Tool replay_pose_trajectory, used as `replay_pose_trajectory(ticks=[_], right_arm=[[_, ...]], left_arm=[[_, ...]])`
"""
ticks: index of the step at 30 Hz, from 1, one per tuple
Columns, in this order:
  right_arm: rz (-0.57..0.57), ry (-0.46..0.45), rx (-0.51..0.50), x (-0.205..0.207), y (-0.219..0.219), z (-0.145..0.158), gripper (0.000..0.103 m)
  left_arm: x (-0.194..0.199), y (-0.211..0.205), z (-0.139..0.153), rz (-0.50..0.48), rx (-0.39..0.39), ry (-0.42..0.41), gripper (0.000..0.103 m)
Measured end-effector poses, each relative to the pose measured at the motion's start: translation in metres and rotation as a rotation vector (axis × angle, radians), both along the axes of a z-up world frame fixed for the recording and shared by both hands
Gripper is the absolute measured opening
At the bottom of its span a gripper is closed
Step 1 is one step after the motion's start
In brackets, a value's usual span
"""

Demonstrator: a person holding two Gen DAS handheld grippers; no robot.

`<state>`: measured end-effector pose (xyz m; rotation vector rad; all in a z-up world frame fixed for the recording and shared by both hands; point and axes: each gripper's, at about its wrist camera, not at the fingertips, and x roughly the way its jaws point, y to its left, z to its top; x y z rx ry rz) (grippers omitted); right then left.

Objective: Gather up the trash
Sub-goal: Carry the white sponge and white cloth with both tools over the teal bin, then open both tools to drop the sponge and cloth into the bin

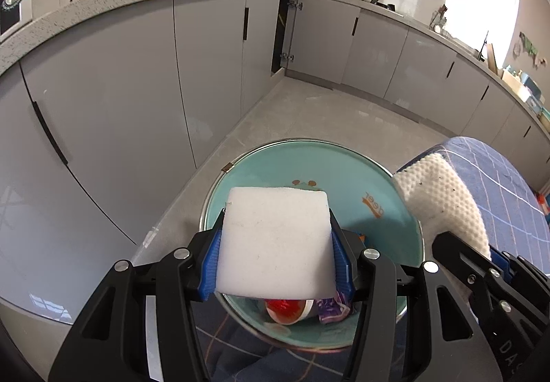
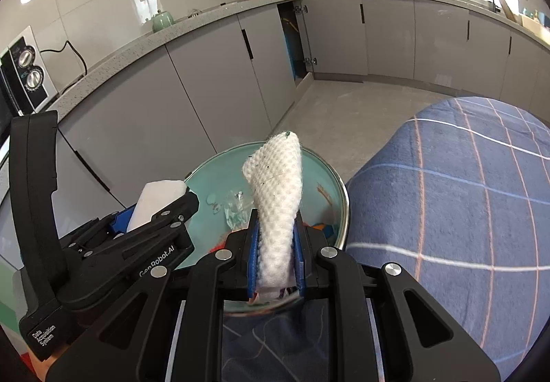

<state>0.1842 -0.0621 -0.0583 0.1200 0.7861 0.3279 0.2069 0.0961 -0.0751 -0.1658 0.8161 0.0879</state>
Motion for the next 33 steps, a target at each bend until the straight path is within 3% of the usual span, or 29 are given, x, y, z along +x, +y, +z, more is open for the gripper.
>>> replay_pose_trajectory(ticks=[20,26,27,30,33], right_arm=[[-0.004,0.101,-0.019,0.048,0.006,-0.032,0.022],[0.009,0.139,0.018,0.056,0.000,-0.039,0.023],[0.016,0.144,0.028,0.057,0.000,-0.040,0.025],[0.028,0.150,0.060,0.057,-0.003,-0.040,0.044],[0.026,0.139,0.082,0.055,-0.008,-0.037,0.046]], left_arm=[[0.036,0.005,-0.032,0.010,0.033,0.121,0.053],[0.039,0.005,-0.038,0.011,0.040,0.141,0.053],[0.039,0.005,-0.040,0.012,0.039,0.144,0.053],[0.037,0.004,-0.042,0.017,0.047,0.150,0.054],[0.036,0.004,-0.044,0.016,0.055,0.152,0.054]])
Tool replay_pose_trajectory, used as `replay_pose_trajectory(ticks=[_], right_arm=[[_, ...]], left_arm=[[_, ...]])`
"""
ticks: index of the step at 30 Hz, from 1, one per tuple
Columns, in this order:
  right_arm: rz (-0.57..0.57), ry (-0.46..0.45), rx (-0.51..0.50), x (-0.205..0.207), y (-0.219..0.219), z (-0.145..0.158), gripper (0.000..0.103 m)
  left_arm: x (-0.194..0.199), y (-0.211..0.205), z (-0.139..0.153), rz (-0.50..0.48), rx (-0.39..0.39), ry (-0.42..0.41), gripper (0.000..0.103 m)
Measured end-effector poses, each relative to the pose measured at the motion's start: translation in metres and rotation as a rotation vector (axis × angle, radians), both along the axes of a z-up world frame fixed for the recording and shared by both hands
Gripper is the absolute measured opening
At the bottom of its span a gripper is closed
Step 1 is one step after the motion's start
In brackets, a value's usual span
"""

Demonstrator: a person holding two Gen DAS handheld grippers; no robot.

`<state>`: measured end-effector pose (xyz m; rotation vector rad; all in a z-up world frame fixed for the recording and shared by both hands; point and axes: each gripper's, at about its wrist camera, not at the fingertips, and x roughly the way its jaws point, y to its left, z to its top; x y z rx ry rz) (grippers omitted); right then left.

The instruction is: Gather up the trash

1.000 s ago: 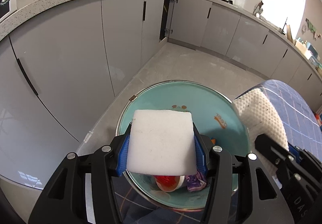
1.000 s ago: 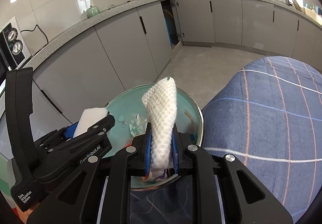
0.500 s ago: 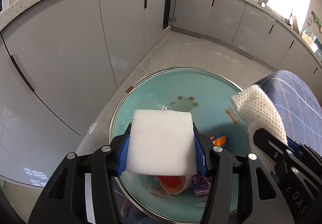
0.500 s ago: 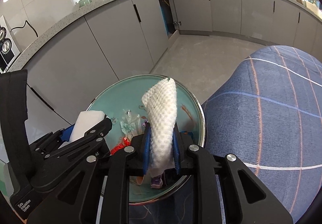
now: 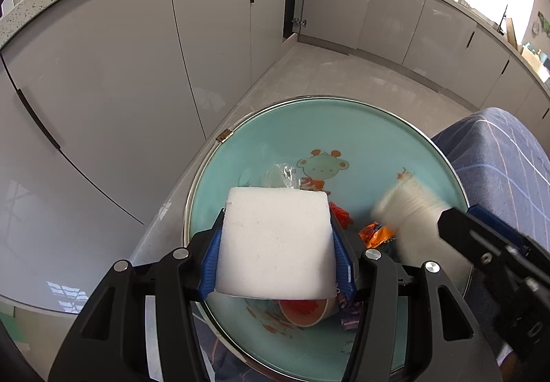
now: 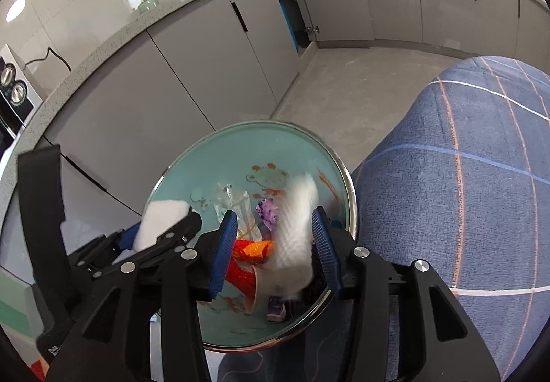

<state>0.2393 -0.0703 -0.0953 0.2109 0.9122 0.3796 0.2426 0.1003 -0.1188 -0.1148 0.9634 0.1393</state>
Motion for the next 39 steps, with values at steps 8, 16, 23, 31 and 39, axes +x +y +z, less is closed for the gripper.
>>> replay_pose_trajectory(ticks=[8,16,23,31,39], right_arm=[[-0.053,-0.062,0.005,-0.019,-0.015,0.018,0.046],[-0.138,-0.138,-0.019,-0.049,-0.029,0.032,0.061],[-0.159,-0.175,-0.011,-0.062,-0.035,0.039,0.068],[-0.200,-0.195,0.003,-0.070,-0.045,0.045,0.071],[-0.209,-0.176,-0.004,-0.069,-0.046,0.040,0.076]], left_arm=[[0.000,-0.004,0.002,-0.002,0.007,-0.005,0.053],[-0.004,-0.011,-0.004,-0.006,0.014,0.011,0.054],[-0.010,-0.015,0.000,0.001,0.031,-0.003,0.074],[-0.012,-0.019,0.004,0.002,0.041,-0.010,0.086],[-0.018,-0.019,0.008,0.010,0.046,-0.017,0.092]])
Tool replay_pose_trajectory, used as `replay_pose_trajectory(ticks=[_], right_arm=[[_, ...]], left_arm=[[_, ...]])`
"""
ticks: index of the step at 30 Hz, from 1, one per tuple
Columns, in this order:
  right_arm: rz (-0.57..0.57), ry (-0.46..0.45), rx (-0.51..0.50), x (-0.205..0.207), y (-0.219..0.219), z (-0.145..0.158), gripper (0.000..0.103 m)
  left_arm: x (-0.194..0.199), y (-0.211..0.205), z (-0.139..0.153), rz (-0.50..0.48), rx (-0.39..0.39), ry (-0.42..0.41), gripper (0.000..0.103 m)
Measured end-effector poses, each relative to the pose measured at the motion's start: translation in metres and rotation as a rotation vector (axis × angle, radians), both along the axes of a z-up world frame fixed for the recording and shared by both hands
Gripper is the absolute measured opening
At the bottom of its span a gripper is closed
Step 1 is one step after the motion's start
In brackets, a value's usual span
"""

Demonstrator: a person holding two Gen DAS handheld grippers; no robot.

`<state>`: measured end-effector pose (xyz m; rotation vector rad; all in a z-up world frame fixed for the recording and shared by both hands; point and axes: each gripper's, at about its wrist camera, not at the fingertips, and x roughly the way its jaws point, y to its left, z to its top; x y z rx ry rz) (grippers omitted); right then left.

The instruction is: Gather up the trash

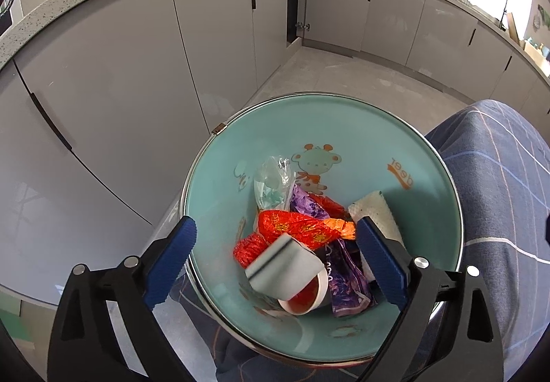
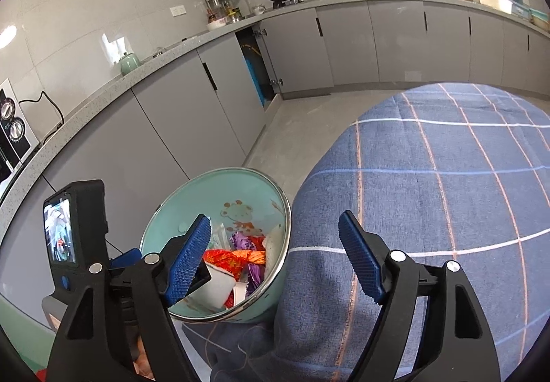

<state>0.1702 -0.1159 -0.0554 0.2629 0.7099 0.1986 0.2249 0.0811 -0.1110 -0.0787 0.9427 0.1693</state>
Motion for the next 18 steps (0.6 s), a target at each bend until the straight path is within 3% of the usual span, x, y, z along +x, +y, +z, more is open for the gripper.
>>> replay_pose_trajectory(ticks=[6,18], right_arm=[[0.010,0.024,0.013,0.003,0.002,-0.004,0.084],[0.006,0.060,-0.012,0.008,0.008,-0.013,0.084]], left_arm=[[-0.005,0.004,-0.003,0.019,-0.006,0.017,0.093],[-0.013,0.007,-0.001,0.028,0.028,0.013,0.094]])
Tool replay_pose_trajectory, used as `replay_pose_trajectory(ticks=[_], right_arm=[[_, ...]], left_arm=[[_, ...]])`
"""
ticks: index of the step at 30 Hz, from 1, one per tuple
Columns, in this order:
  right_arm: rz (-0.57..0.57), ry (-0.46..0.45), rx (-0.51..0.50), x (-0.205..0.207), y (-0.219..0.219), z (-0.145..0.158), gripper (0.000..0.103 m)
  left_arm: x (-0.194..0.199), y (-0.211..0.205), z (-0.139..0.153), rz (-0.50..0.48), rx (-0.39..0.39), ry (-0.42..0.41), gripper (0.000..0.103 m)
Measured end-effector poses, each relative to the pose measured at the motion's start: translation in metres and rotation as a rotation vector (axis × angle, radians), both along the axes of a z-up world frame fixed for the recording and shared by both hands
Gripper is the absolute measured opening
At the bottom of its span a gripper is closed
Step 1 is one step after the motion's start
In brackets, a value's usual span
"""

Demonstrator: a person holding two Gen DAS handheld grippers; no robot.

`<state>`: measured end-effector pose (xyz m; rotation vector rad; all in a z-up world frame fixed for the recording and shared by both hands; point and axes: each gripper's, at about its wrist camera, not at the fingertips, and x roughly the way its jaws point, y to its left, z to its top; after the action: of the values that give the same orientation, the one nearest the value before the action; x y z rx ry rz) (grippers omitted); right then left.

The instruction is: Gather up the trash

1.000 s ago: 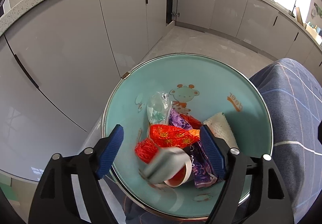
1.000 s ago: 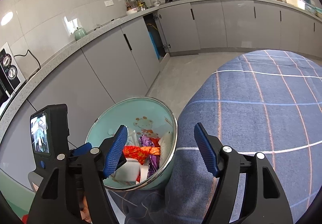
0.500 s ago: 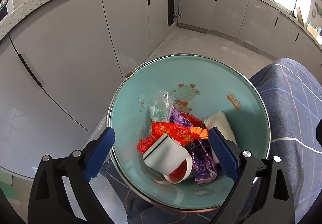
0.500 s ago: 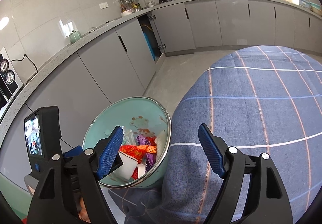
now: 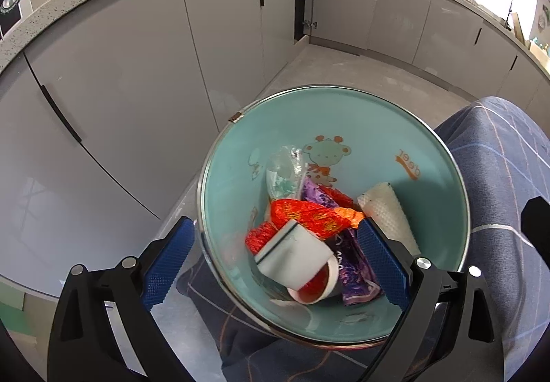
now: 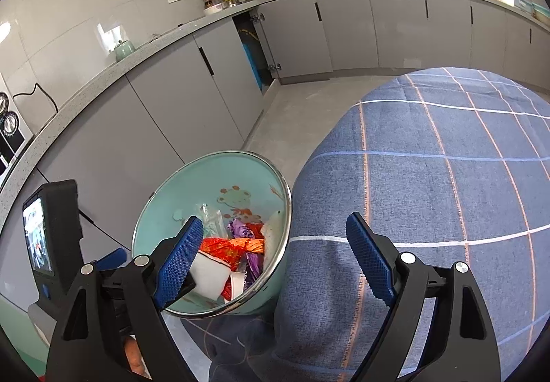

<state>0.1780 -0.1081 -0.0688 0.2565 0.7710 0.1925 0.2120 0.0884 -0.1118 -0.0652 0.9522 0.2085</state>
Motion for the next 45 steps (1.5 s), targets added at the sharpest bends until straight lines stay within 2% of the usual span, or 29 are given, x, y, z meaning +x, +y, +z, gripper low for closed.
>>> replay_pose_trajectory(ticks=[7,11,23,45], right_arm=[[0.009,0.037,-0.030,0.005,0.003,-0.010,0.084],[0.029,0.050,-0.035,0.003,0.007,-0.013,0.084],[0.090,0.055,-0.052,-0.017,0.022,-0.017,0.084],[0.116,0.075,-0.053,-0.048,0.015,-0.018,0.084]], left_arm=[[-0.006,0.007,0.000,0.010,0.025,0.004,0.094],[-0.015,0.013,-0.001,0.017,0.010,0.011,0.094],[-0.043,0.017,-0.006,0.039,-0.022,0.025,0.094],[-0.077,0.013,0.000,0.029,0.012,0.028,0.094]])
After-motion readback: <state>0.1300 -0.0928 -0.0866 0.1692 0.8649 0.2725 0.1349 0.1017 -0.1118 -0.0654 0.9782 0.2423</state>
